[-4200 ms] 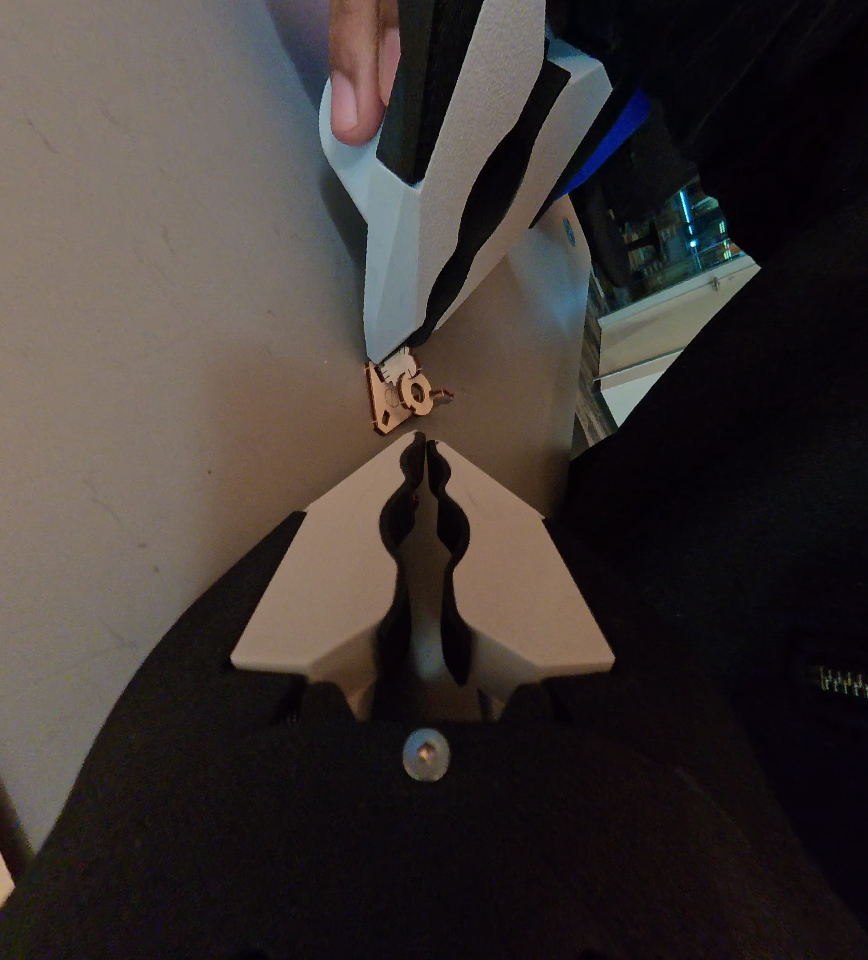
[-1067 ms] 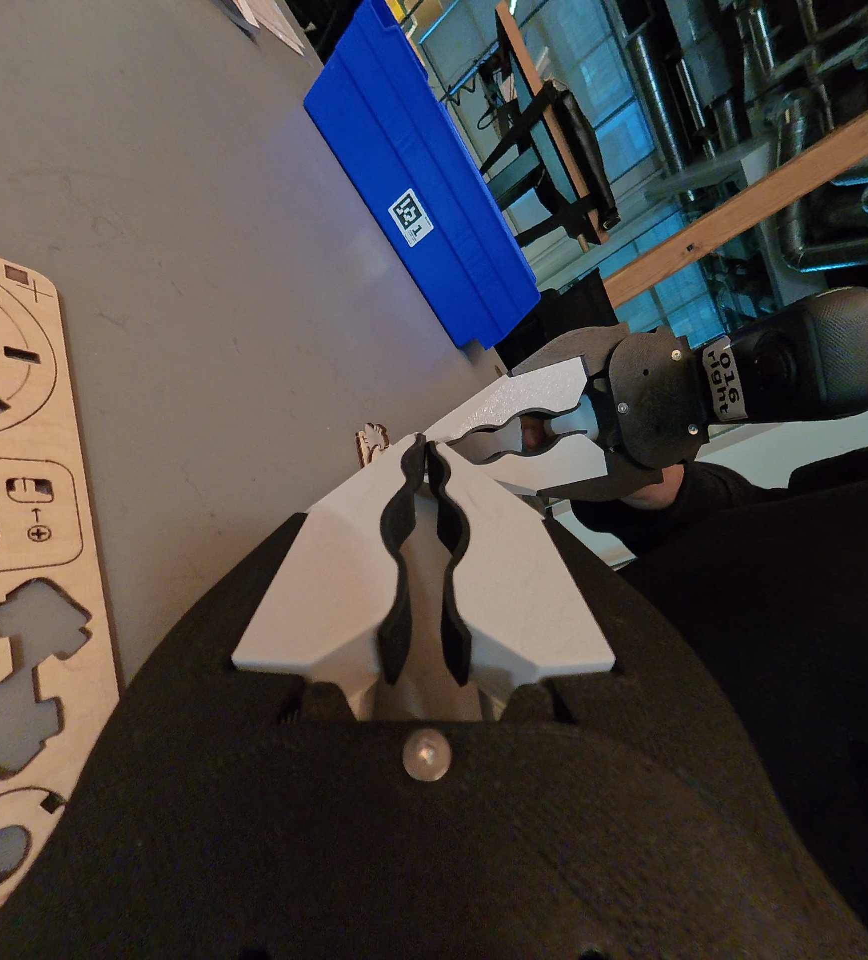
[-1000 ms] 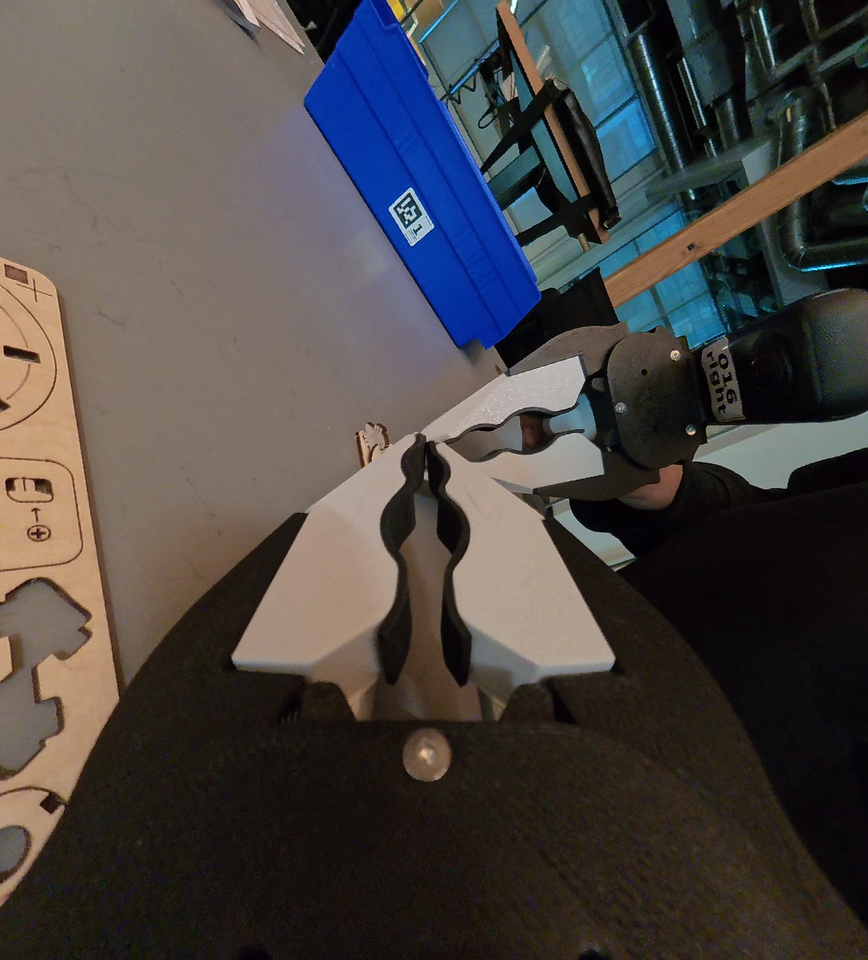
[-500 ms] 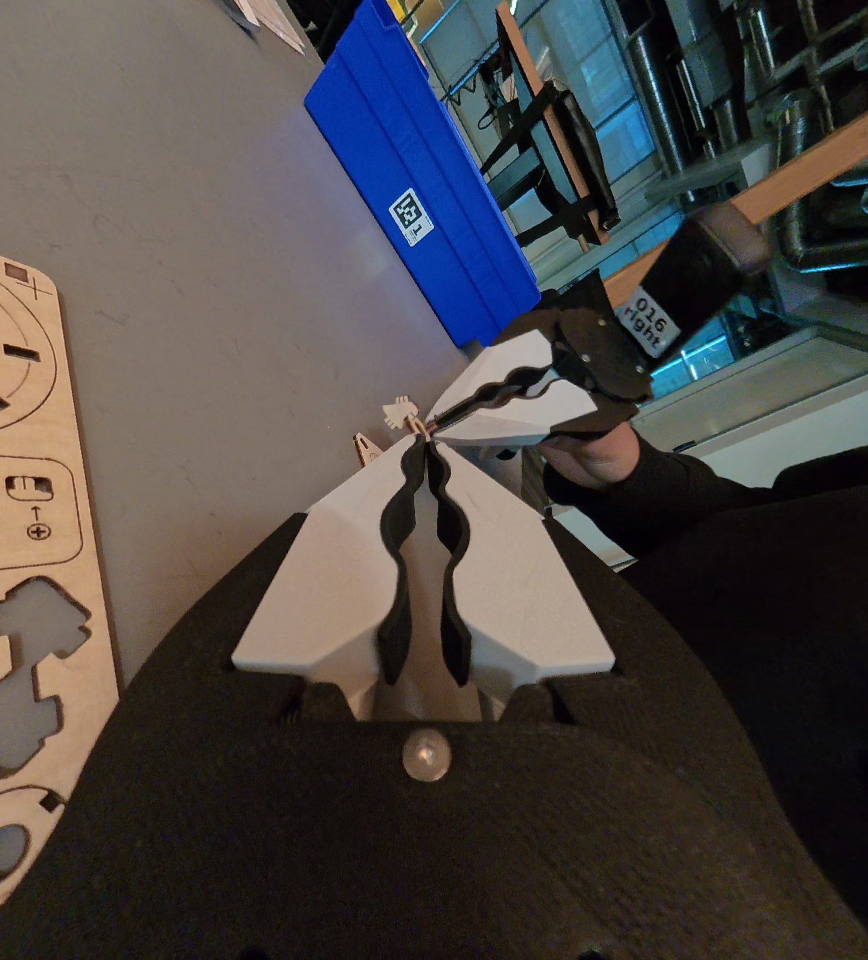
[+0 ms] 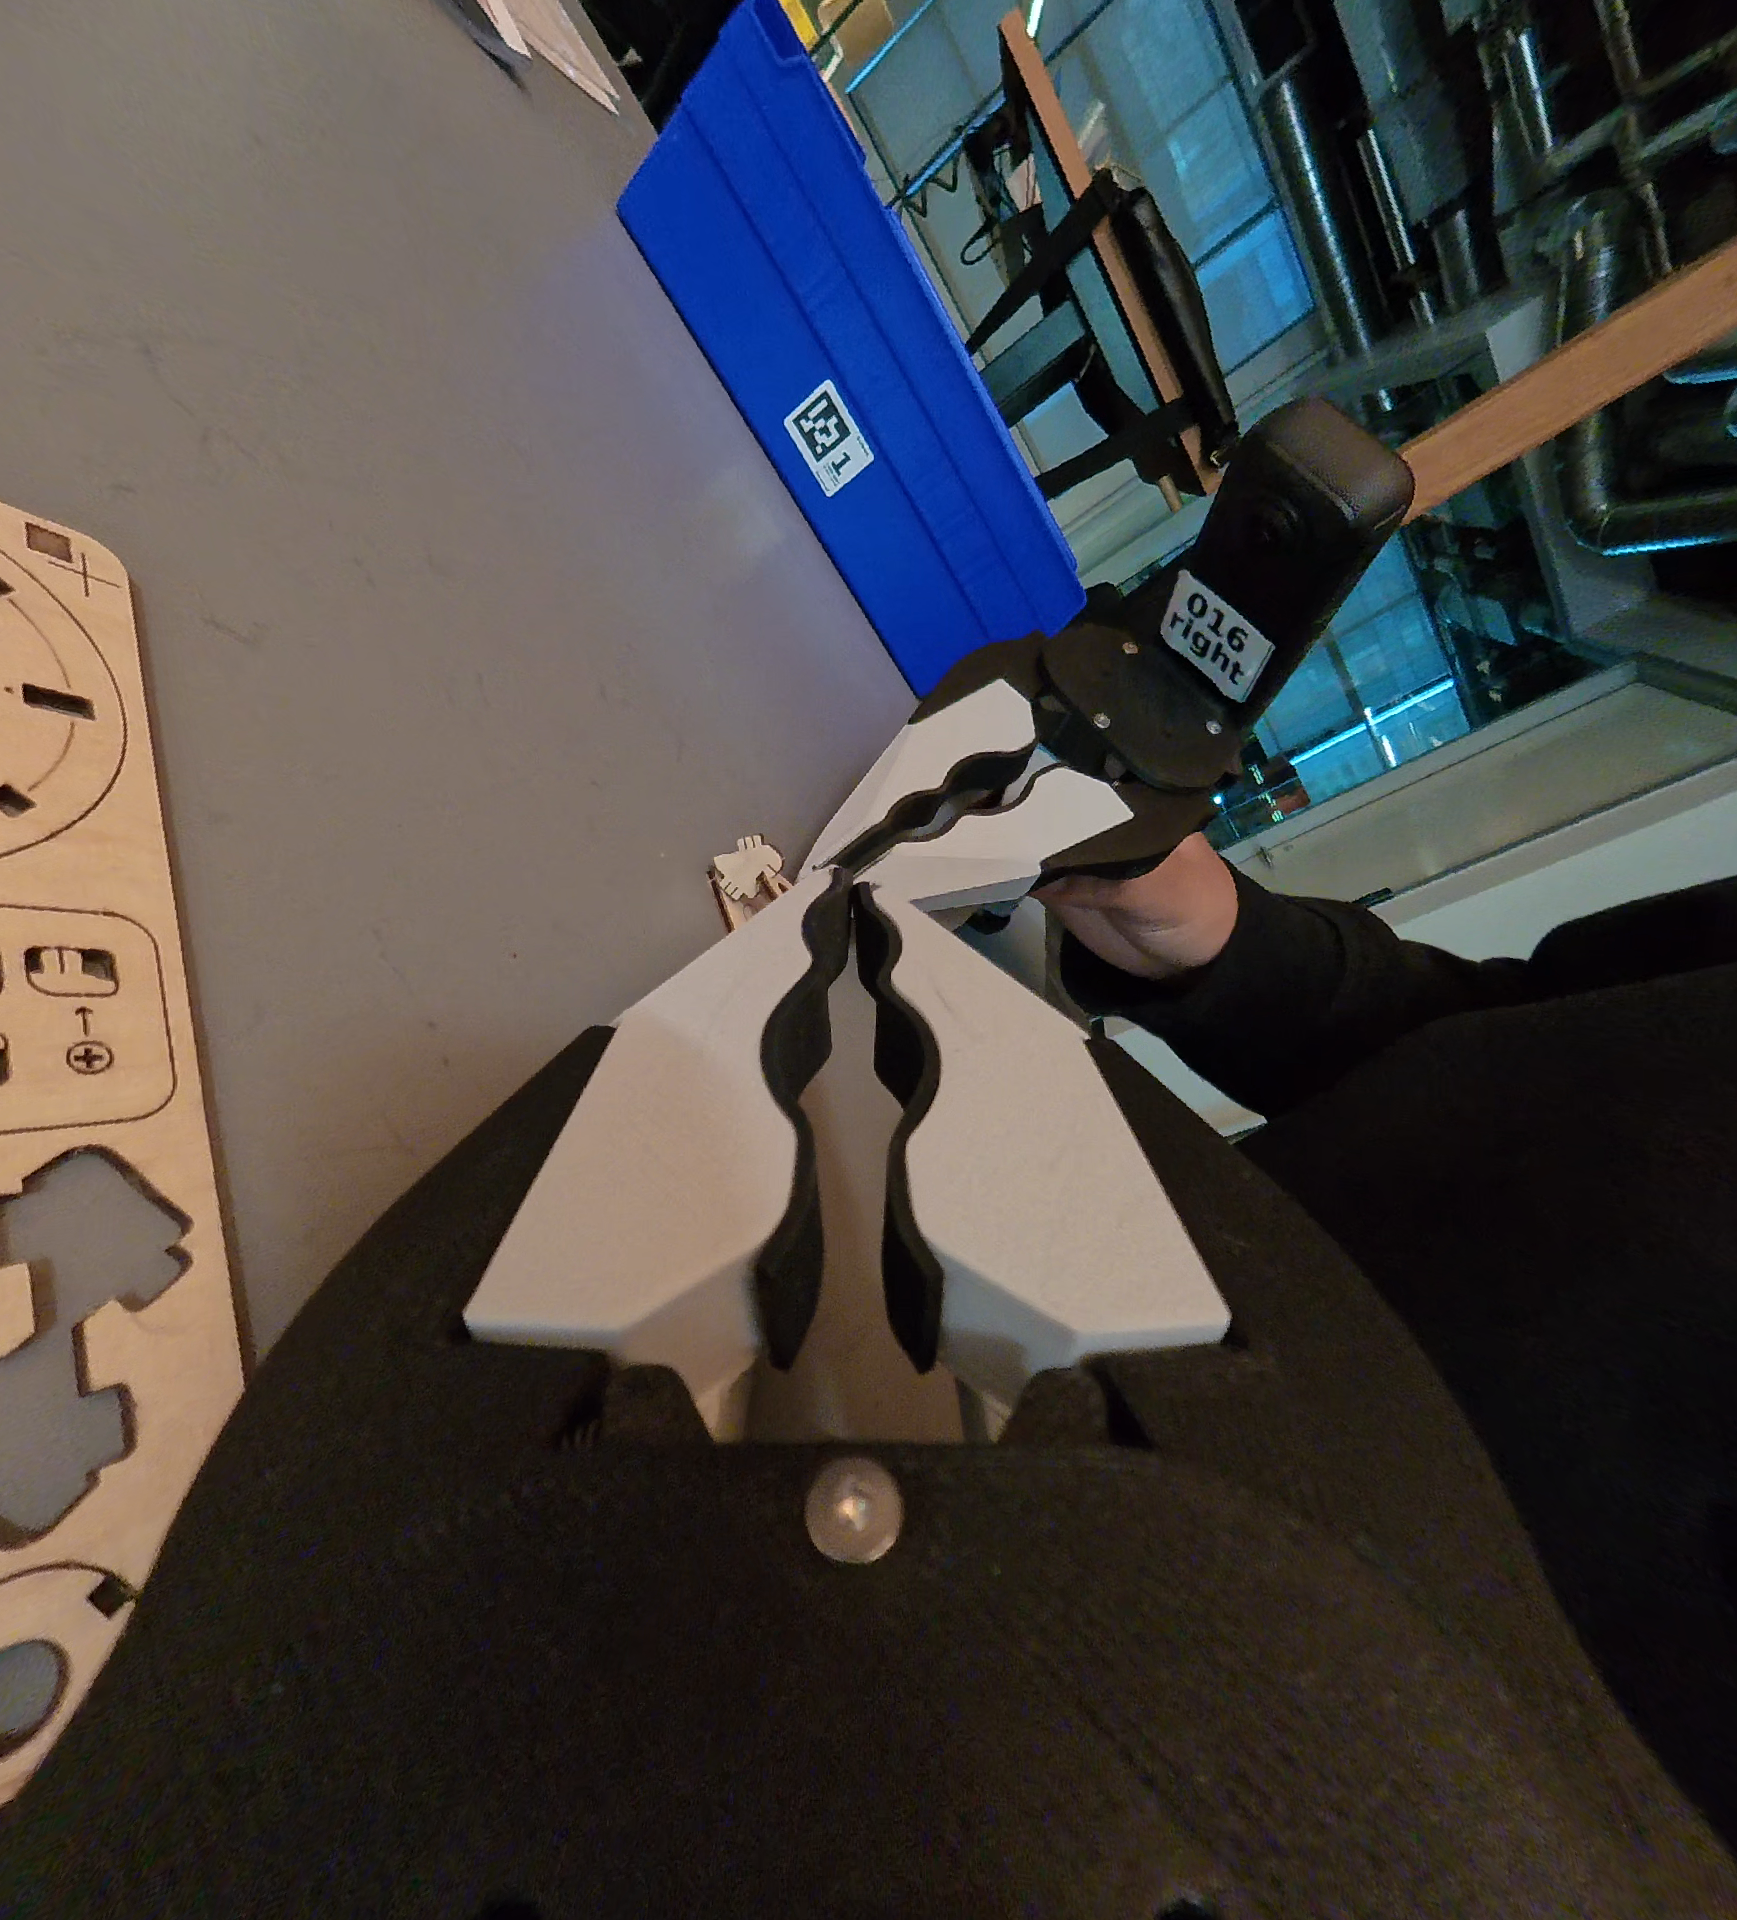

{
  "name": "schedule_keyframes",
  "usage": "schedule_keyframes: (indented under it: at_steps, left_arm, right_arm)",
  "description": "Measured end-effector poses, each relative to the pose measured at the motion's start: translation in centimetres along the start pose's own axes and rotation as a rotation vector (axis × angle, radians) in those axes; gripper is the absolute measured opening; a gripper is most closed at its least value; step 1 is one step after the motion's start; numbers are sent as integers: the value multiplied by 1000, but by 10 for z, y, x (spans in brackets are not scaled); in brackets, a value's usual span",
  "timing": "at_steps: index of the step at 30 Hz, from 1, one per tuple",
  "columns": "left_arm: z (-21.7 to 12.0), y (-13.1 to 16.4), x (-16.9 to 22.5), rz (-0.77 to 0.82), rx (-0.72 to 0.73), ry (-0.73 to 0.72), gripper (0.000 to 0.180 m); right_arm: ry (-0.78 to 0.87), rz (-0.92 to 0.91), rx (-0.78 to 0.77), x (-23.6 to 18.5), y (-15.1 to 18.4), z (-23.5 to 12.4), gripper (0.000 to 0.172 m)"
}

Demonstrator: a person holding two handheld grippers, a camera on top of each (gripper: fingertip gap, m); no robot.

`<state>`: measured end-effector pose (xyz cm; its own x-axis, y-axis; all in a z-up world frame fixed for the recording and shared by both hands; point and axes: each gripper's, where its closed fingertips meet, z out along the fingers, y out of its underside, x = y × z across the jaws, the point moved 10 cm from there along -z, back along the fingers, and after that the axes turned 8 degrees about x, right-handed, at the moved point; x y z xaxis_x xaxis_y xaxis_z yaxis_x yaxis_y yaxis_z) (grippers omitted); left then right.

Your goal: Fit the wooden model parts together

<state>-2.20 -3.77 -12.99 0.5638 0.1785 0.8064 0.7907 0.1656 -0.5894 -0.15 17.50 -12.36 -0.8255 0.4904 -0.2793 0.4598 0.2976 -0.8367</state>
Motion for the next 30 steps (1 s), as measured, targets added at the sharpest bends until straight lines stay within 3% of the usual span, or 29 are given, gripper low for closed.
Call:
schedule_keyframes:
  at_steps: [14,30]
  left_arm:
    - [-1,0,0,-5,7,9,0]
    - [-1,0,0,-10,10,11,0]
  right_arm:
    - [65,-122,-147,-9,-11,1,0]
    - [137,-135,-180,-13,-15,2,1]
